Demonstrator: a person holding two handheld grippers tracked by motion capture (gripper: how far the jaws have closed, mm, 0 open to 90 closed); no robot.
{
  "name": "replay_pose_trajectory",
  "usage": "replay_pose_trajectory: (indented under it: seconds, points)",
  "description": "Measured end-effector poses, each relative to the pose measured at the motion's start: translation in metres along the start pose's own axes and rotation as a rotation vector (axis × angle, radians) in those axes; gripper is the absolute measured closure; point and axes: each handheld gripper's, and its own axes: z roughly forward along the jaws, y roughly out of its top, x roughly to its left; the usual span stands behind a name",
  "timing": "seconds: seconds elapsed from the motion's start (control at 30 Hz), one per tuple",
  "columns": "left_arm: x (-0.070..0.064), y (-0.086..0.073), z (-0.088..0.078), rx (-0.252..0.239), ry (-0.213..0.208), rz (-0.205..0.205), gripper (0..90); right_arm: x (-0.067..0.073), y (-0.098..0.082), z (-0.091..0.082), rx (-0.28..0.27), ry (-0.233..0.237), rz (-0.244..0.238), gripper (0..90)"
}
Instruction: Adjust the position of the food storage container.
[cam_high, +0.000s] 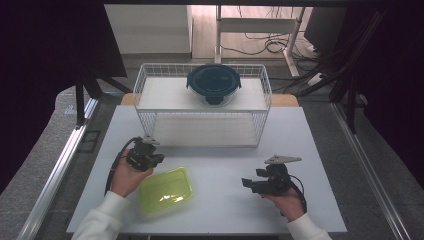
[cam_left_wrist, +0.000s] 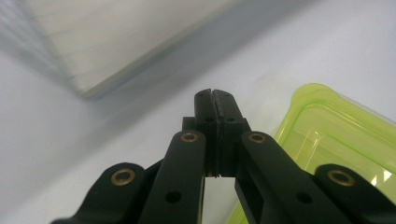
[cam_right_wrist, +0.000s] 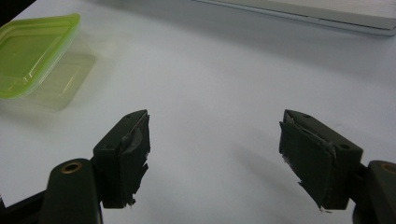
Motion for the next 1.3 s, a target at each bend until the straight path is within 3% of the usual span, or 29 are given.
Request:
replay_pose_trajectory:
  seconds: [0.2,0.47,0.67,0.93,1.1,1.3]
  points:
    - [0.011,-0.032,-0.021,-0.056,0.008,-0.12,89.8,-0.001,0.0,0.0,-0.006,-0.004,0.003,24.1]
    - [0.019,-0.071,-0.043,-0.127,0.033,-0.224,89.9,0.0,-0.001,0.001,-0.001,-0.008,0.003,23.8]
    - [0.019,-0.095,-0.05,-0.114,0.049,-0.263,89.9,0.0,-0.001,0.001,0.001,-0.009,0.004,23.7]
    - [0.006,-0.121,-0.034,-0.027,0.038,-0.297,89.9,-0.002,-0.001,-0.001,-0.003,-0.006,0.006,23.8]
    - [-0.001,-0.125,-0.026,0.002,0.02,-0.302,89.9,-0.002,-0.001,-0.001,0.0,-0.005,0.007,23.8]
    - [-0.012,-0.118,-0.02,0.023,0.003,-0.273,89.9,-0.002,-0.001,0.0,0.007,-0.003,0.007,23.8]
